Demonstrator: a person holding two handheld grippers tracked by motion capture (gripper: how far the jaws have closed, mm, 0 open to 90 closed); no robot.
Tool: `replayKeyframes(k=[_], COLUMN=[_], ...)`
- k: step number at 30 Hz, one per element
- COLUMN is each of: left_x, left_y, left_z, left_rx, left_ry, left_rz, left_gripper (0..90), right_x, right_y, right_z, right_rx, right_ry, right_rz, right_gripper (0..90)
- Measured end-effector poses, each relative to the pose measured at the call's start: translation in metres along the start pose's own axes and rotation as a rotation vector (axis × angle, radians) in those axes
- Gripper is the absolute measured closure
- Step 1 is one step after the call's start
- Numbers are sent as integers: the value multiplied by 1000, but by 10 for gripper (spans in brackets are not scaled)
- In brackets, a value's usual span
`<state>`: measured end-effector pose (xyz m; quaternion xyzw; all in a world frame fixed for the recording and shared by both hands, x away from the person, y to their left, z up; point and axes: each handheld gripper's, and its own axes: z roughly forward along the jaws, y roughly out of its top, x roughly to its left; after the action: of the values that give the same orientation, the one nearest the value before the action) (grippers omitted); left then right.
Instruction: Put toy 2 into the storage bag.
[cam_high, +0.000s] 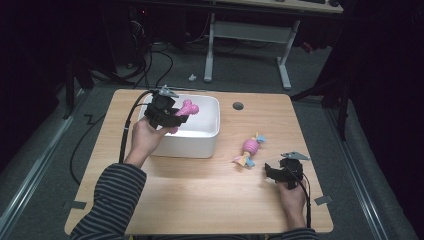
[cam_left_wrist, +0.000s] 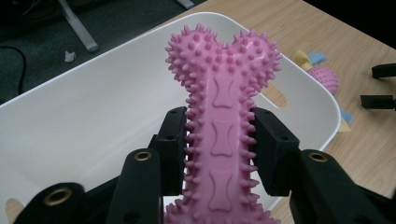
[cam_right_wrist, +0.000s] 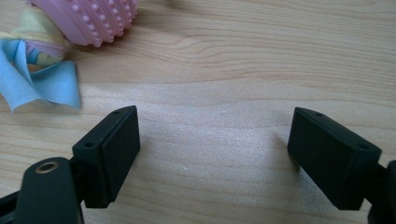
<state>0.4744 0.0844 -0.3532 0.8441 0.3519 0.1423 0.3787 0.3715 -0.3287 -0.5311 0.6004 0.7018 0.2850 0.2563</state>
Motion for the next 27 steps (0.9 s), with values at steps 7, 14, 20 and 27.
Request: replayKeyframes(k=[7, 14, 20, 27], left_x=[1, 5, 6, 8], left_y=[-1, -4, -5, -7], left_z=[7, 15, 22, 28], left_rx=[11, 14, 33, 44], left_ry=[26, 24, 22, 20], left_rz=[-7, -23, -28, -37], left_gripper=[585, 585, 584, 584], right_x=[0, 0, 0, 0], right_y=[0, 0, 0, 0], right_z=[0, 0, 0, 0], right_rx=[-1, -2, -2, -2], right_ry=[0, -1, -1, 0], right_rz=[-2, -2, -3, -3], right_gripper=[169, 169, 169, 170])
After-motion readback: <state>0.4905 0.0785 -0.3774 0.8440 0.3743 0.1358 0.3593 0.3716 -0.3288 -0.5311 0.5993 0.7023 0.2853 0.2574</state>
